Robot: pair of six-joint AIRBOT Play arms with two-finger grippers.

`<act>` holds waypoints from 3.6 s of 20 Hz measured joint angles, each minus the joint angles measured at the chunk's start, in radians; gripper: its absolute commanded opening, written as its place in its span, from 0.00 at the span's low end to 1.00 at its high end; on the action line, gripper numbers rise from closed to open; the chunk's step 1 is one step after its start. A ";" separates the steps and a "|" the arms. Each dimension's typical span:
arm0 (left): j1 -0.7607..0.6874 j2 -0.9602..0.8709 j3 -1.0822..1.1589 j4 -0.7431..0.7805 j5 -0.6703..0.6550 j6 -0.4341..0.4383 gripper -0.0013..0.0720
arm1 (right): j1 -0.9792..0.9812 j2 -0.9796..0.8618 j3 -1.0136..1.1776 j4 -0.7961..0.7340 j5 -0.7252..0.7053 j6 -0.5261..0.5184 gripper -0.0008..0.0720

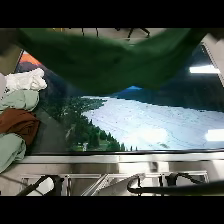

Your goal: Fold the shirts.

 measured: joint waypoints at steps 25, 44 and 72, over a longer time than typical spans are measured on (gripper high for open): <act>-0.337 -0.493 -0.068 1.006 0.429 -0.272 0.05 | 0.147 -0.499 -0.341 -0.085 -0.179 -0.129 0.07; -0.037 -0.484 -0.510 0.991 -0.038 -0.254 0.96 | -0.096 -0.507 -0.441 -0.357 0.126 -0.079 0.51; -0.064 -0.258 -0.725 0.656 0.175 -0.010 0.04 | 0.078 -0.290 -0.810 -0.335 0.196 -0.090 0.04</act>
